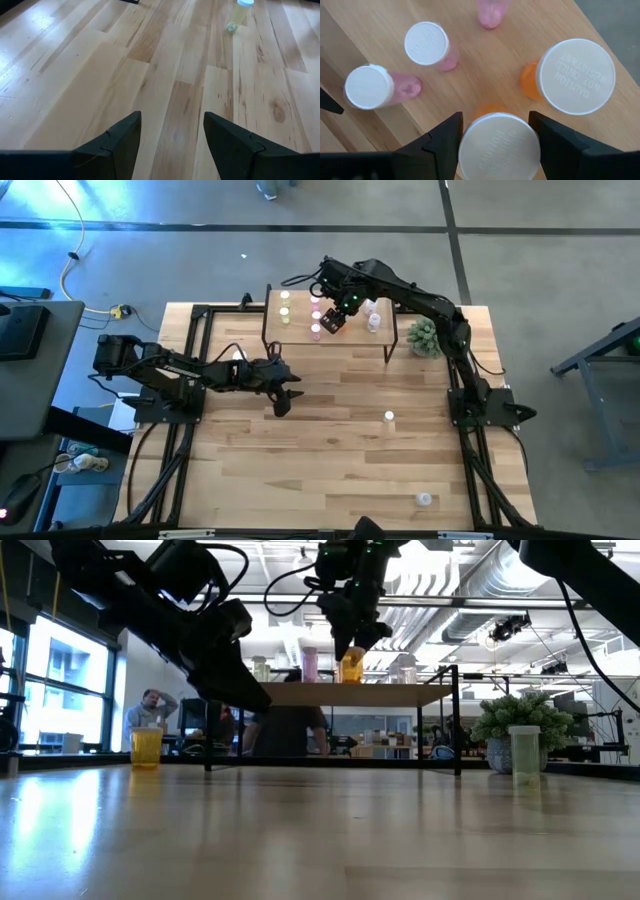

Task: Pick and place medicine bottles onto shelf by color
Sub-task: Put the bottom orange pill bottle aligned with the other orange pill bottle on the shelf

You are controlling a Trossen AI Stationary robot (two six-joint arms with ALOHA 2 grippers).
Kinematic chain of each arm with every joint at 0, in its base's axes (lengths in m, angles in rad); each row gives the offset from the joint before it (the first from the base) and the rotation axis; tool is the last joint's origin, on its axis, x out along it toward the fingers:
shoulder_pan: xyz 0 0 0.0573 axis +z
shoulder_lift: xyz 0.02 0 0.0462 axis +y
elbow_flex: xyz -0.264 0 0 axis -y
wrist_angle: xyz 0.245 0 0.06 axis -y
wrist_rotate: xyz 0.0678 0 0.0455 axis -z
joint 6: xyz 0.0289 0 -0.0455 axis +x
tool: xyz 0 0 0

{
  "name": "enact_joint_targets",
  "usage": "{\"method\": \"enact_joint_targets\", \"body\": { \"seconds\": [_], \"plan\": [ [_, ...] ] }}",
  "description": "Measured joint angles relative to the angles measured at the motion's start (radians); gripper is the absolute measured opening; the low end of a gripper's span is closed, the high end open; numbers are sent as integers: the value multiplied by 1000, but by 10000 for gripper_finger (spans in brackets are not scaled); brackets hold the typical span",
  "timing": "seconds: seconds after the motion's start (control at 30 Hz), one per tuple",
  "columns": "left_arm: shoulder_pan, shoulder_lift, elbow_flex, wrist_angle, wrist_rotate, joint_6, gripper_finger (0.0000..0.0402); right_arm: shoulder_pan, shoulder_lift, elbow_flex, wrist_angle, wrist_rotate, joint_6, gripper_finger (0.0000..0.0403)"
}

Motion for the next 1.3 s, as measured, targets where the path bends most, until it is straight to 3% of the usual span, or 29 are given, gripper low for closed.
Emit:
{"method": "enact_joint_targets", "body": {
  "seconds": [1.3],
  "plan": [
    [0, 0, 0, -6, 0, 0, 207, 9, 4, -6, -3, 8, -26, 214]
  ]
}}
